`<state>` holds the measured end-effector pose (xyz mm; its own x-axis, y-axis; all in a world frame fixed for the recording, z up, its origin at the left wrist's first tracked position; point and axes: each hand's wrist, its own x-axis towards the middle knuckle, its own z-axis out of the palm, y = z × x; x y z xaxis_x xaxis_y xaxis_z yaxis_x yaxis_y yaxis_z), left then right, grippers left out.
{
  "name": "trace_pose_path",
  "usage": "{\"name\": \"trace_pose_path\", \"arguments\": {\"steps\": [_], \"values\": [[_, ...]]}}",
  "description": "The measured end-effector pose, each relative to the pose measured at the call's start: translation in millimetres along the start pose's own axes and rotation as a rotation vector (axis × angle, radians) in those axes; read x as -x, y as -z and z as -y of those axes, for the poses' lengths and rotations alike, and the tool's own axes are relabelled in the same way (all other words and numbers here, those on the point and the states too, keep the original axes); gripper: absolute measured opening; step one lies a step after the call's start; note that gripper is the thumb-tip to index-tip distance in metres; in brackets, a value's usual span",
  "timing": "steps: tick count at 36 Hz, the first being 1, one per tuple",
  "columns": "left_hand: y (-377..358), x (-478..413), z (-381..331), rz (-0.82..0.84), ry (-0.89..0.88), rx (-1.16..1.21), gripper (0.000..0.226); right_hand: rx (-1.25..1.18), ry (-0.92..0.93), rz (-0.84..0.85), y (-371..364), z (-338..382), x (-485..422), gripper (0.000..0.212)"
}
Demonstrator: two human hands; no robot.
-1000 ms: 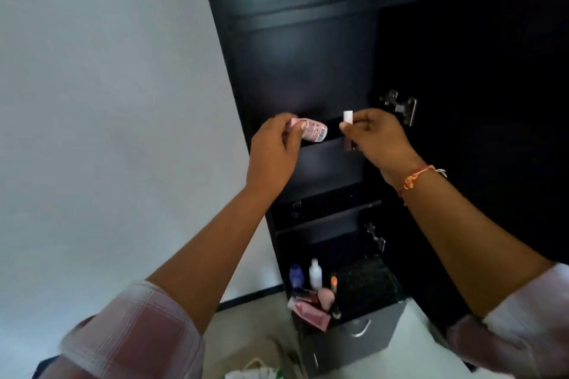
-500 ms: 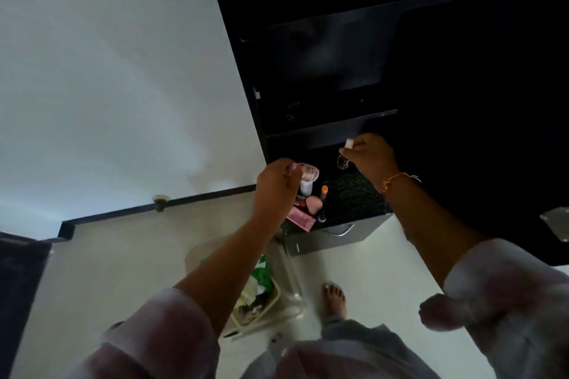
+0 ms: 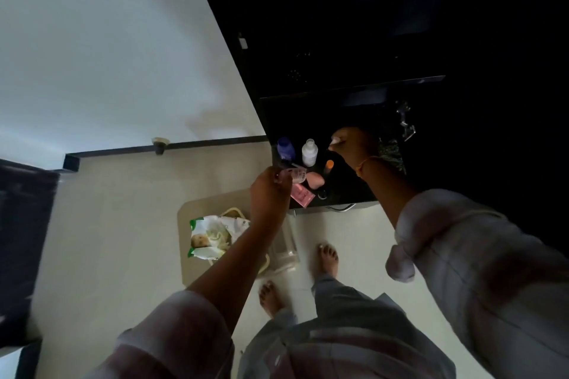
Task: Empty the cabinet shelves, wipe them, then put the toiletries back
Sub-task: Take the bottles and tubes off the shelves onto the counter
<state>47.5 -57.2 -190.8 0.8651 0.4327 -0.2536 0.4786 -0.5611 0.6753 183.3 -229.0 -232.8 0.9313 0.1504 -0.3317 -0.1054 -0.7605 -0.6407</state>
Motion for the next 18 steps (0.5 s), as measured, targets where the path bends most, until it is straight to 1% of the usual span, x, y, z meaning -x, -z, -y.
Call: {"name": "trace_pose_path", "arguments": {"steps": [3, 7, 11, 14, 16, 18], "values": [[-6, -2, 5, 0.007, 0.009, -0.016, 0.024, 0.044, 0.03, 0.076, -11, -4, -8, 0.021], [-10, -3, 8, -0.015, 0.009, -0.022, 0.024, 0.103, 0.071, 0.142, -21, -10, -19, 0.016], [-12, -5, 10, -0.026, 0.019, -0.016, 0.024, 0.123, 0.065, 0.185, -31, -13, -26, 0.014], [-12, -4, 10, -0.04, 0.015, -0.034, 0.022, 0.079, -0.004, 0.218, -37, -15, -31, 0.014], [-13, -4, 11, -0.038, 0.024, -0.034, 0.021, 0.086, 0.004, 0.264, -39, -15, -34, 0.009], [-14, -4, 12, -0.036, 0.045, -0.033, 0.021, 0.107, 0.047, 0.268, -39, -14, -35, 0.012]]}}
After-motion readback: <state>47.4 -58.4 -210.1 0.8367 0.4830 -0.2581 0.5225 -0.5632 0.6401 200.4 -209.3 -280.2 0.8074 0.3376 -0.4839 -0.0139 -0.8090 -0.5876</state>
